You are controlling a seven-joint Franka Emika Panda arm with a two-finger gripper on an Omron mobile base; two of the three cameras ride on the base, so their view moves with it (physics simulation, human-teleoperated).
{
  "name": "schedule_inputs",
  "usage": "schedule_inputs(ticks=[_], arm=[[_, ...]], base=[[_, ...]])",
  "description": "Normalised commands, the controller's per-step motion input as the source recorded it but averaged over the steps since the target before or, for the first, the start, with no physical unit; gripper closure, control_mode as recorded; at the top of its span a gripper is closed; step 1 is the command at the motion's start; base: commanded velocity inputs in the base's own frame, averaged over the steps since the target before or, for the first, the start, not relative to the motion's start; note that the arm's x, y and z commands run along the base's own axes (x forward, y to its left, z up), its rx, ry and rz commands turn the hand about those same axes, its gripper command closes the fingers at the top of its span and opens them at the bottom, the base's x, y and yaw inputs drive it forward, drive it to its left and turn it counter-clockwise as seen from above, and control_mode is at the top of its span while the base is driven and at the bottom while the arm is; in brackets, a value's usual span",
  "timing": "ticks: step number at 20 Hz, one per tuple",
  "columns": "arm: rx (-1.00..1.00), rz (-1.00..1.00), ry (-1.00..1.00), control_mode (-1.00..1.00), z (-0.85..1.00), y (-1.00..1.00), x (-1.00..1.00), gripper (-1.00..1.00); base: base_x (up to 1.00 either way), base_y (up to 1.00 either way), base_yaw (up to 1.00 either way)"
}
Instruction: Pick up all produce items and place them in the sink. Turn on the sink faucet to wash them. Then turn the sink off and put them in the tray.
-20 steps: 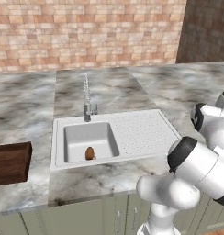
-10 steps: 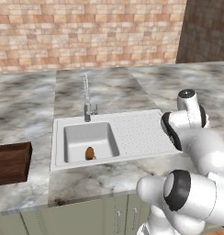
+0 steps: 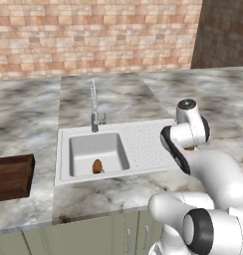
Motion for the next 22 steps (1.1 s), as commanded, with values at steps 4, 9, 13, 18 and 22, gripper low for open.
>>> schedule_inputs(ticks=[4,9,13,18,22], arm=[[0.00,0.21,0.10,-1.00,0.00,0.90,0.06,1.00],[0.00,0.20,0.13,-1.00,0.00,0.99,0.03,1.00],[0.00,0.21,0.15,-1.00,0.00,1.00,0.06,1.00],[0.00,0.20,0.15,-1.00,0.00,1.00,0.09,1.00],[0.00,0.18,0.11,-1.00,0.00,0.96,0.24,1.00]], base=[[0.00,0.00,0.00],[0.00,0.00,0.00],[0.00,0.00,0.00],[0.00,0.00,0.00],[0.00,0.00,0.00]])
